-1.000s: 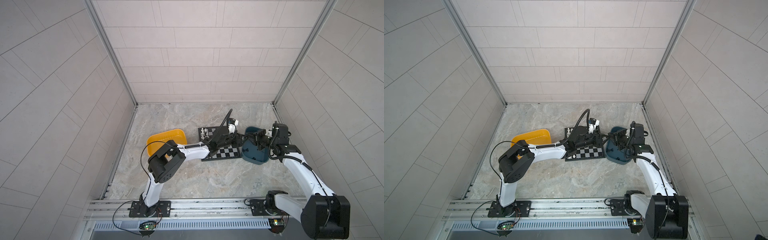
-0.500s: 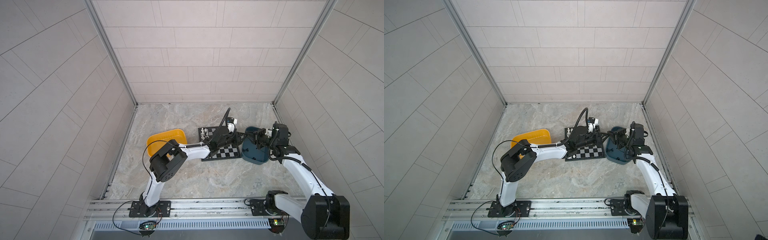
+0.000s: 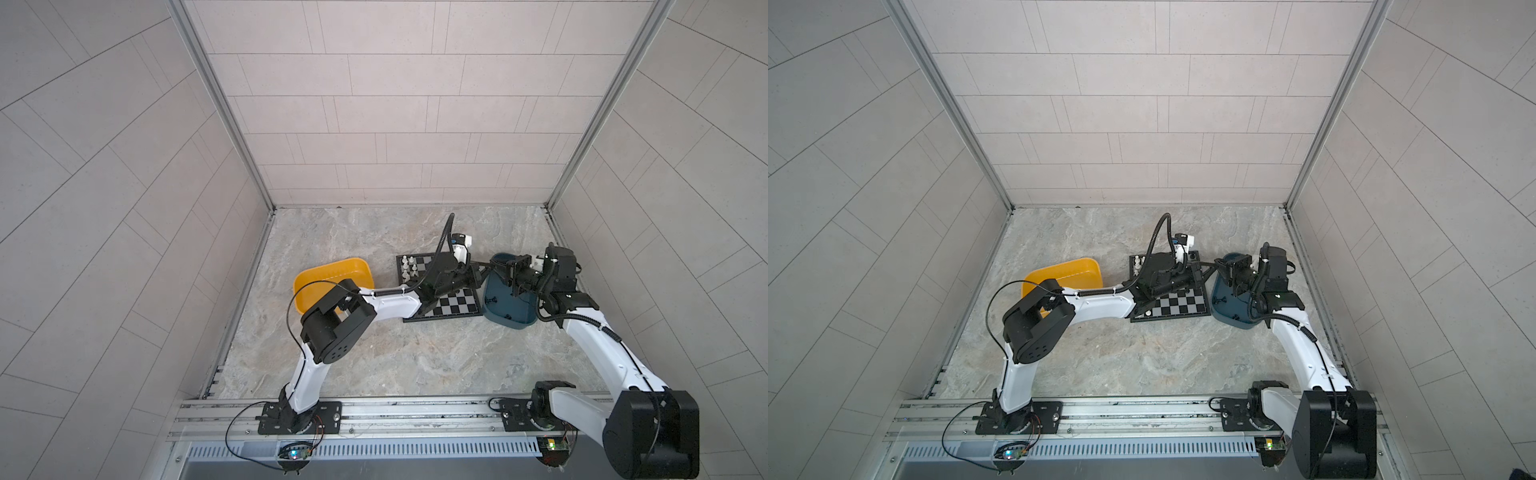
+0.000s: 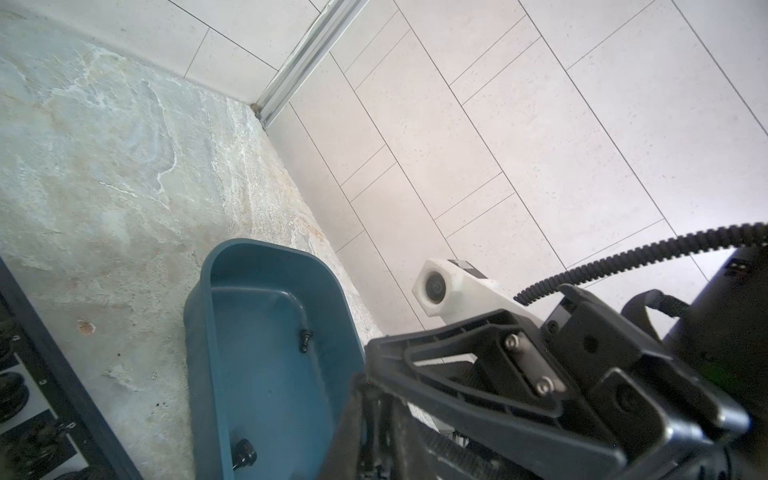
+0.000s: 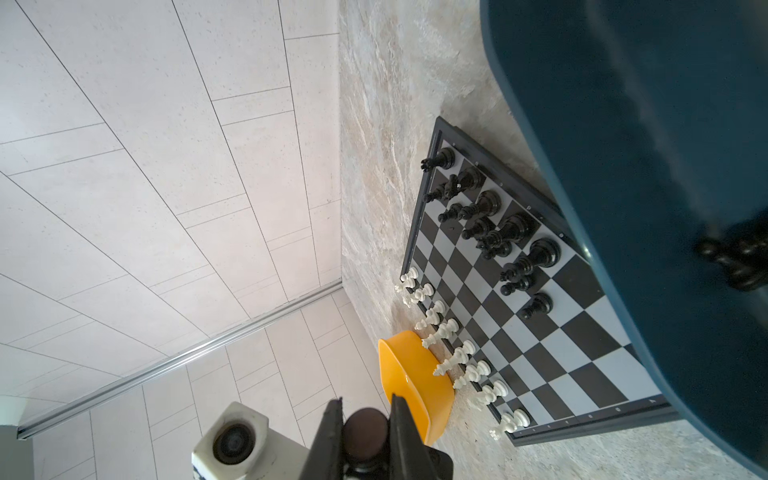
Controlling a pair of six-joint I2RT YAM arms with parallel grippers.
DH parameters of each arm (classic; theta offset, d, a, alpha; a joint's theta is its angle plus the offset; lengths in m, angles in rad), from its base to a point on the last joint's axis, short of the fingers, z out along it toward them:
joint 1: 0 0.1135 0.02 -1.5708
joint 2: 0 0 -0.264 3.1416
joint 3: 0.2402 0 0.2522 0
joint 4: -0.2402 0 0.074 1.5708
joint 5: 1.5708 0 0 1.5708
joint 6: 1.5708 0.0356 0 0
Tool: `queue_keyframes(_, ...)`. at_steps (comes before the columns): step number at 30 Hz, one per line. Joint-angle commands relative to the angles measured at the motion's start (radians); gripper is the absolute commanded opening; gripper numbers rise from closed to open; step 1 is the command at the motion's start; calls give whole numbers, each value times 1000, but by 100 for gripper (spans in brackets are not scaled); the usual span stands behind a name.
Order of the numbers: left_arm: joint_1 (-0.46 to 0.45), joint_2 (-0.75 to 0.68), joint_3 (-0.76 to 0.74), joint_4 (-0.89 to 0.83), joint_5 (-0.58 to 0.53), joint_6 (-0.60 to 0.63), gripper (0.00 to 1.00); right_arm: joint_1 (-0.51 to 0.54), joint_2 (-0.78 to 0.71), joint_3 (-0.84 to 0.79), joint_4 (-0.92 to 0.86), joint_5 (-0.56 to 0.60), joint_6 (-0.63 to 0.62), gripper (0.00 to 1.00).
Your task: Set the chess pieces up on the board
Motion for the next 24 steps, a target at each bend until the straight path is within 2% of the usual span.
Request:
queue_keyframes(1, -1, -1, -13, 67, -39, -55, 4, 22, -26, -5, 41, -3, 139, 0)
queue_keyframes(5, 16, -47, -40, 63, -22, -87, 0, 26, -27, 36, 20, -13, 32, 2)
queue_keyframes(9, 60, -136, -97, 17, 39, -95, 0, 27, -14, 122, -128, -48, -197, 35)
queue_keyframes(11, 90, -198, -132, -52, 78, -86, 0, 26, 6, 203, -297, -54, -380, 47)
queue_keyframes(14, 131, -306, -185, -196, 126, -30, 0, 29, 53, 305, -534, -2, -648, 56)
queue_keyframes(18, 181, -467, -222, -497, 141, 103, 0, 91, 139, 368, -661, 216, -886, 53)
queue_keyframes(21, 204, -581, -207, -788, 93, 272, 0, 181, 267, 447, -726, 412, -1014, 33)
queue_keyframes(22, 209, -616, -195, -874, 73, 325, 0, 204, 321, 480, -750, 473, -1022, 29)
queue_keyframes(24, 234, -672, -189, -980, 63, 379, 0, 211, 424, 530, -777, 522, -1038, 24)
